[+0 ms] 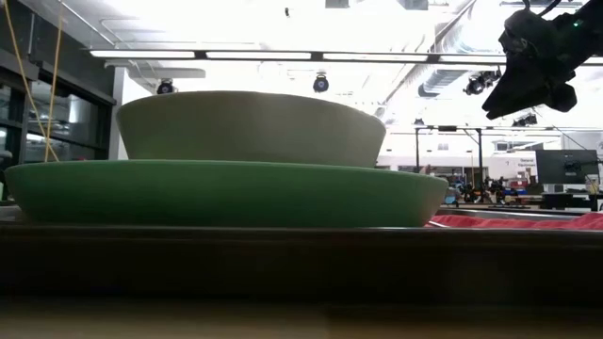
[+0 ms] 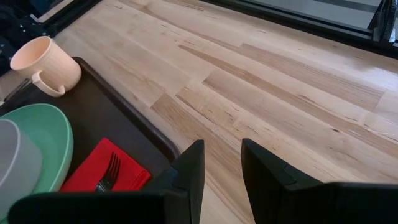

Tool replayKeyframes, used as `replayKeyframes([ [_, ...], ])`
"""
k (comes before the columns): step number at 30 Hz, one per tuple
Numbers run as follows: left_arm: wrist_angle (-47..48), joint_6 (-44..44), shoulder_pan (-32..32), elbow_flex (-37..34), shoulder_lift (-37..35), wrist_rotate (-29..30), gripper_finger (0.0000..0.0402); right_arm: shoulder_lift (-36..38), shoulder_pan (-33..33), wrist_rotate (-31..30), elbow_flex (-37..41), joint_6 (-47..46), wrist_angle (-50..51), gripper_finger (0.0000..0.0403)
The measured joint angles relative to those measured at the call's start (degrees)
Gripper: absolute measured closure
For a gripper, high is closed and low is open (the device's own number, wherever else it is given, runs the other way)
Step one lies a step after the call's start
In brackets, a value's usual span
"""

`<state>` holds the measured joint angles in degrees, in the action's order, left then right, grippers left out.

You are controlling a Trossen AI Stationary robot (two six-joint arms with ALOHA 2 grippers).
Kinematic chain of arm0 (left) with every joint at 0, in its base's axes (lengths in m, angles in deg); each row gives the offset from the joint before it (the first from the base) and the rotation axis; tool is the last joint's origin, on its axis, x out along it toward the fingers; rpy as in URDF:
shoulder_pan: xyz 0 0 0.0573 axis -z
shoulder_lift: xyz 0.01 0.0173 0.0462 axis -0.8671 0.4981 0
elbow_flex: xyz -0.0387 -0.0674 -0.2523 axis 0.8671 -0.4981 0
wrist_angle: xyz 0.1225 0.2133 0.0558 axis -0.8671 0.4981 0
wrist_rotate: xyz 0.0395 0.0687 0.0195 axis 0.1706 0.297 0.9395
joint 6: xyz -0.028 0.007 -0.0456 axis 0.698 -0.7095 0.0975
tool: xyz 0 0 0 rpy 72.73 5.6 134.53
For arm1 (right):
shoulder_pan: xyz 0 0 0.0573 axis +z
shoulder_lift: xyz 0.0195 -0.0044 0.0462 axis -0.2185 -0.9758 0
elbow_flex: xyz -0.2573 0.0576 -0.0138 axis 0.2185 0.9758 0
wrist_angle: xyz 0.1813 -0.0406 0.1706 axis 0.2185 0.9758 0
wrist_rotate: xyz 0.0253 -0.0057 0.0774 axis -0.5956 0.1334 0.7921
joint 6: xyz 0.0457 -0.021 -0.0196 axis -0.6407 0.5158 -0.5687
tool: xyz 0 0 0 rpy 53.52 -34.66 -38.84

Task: Set up tray
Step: Put the blue spoon on the red table napkin to the left of the blue fork

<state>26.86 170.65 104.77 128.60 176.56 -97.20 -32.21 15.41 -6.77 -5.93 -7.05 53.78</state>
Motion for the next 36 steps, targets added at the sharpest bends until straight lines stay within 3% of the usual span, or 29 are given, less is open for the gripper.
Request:
replayKeyframes([
  [8, 1.25, 0.04, -0.02, -0.04, 0.04, -0.26, 0.0391, -0.02, -0.02, 0.00, 0.00, 0.00, -0.04, 0.0318],
  [28, 2.34, 0.07, -0.03, -0.17, -0.94, -1.04, 0.0387, -0.02, -0.02, -0.02, 0.00, 0.00, -0.76, 0.0318],
  [36, 8.23, 0.07, -0.02, -0.42, -4.20, 0.65, 0.0396, 0.00, -0.02, -0.48, 0.02, 0.02, -1.46, 0.0318],
])
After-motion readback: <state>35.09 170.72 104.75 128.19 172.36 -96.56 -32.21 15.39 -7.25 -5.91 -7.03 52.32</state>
